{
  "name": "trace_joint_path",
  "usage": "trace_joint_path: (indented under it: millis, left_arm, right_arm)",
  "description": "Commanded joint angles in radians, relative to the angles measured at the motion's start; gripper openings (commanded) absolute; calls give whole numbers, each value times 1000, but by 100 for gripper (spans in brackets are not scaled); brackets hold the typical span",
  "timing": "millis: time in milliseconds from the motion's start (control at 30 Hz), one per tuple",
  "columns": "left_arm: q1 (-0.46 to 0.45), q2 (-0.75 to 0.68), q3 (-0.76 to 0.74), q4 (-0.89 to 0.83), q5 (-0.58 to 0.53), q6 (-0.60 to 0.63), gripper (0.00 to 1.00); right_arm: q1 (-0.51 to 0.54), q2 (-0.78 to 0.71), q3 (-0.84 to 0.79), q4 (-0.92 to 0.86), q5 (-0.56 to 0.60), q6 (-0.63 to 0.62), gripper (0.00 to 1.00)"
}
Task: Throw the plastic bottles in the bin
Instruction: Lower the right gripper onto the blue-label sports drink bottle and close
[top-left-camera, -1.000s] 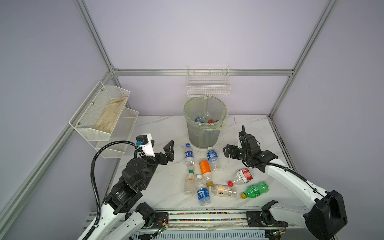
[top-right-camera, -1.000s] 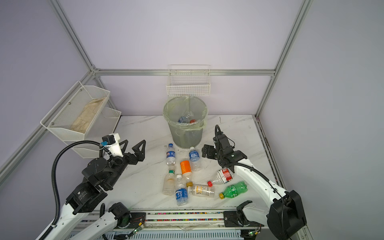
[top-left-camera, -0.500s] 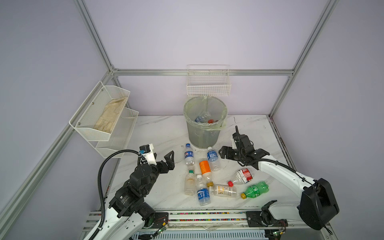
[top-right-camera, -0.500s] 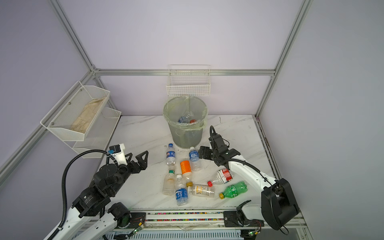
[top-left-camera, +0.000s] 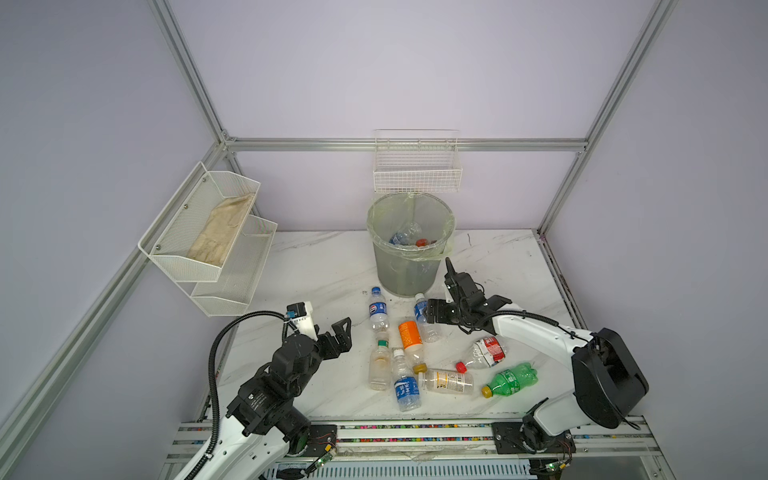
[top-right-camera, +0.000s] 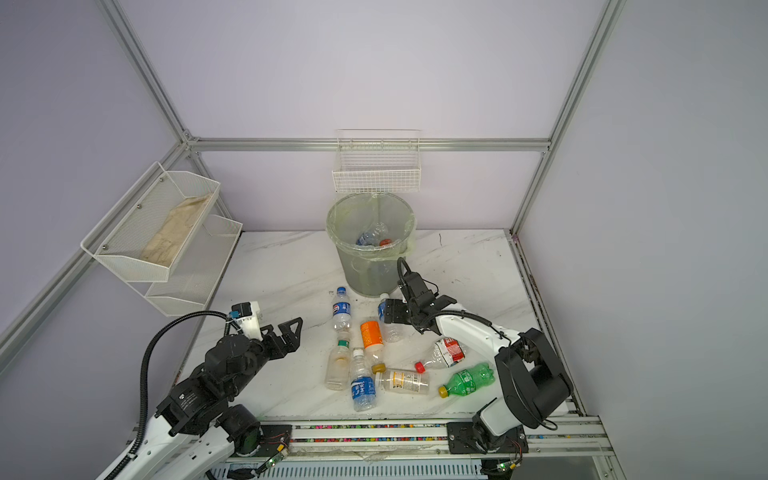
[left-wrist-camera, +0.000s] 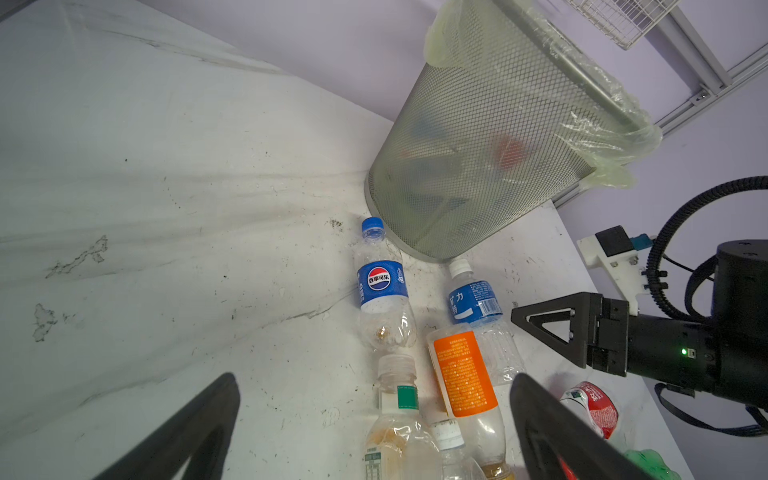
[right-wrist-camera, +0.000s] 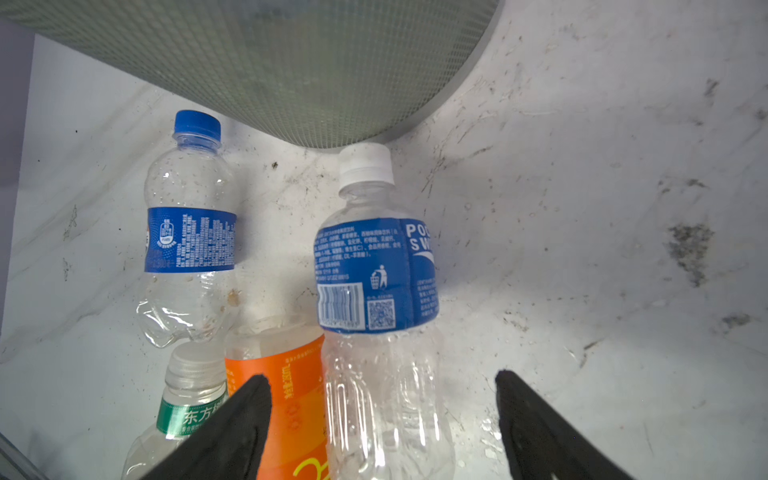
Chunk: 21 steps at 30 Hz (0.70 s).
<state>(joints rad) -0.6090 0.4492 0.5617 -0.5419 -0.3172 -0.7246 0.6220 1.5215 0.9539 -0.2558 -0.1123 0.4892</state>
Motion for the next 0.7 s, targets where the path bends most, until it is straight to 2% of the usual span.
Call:
trace_joint_path:
  millis: [0, 667]
  left_arm:
    - [-2, -10, -45, 4, 29, -40, 100]
    - [-2, -38, -66, -30, 42, -69, 100]
  right_arm:
    - [21, 27, 32, 13, 35, 14, 86]
    - [61, 136, 23, 17, 83, 37, 83]
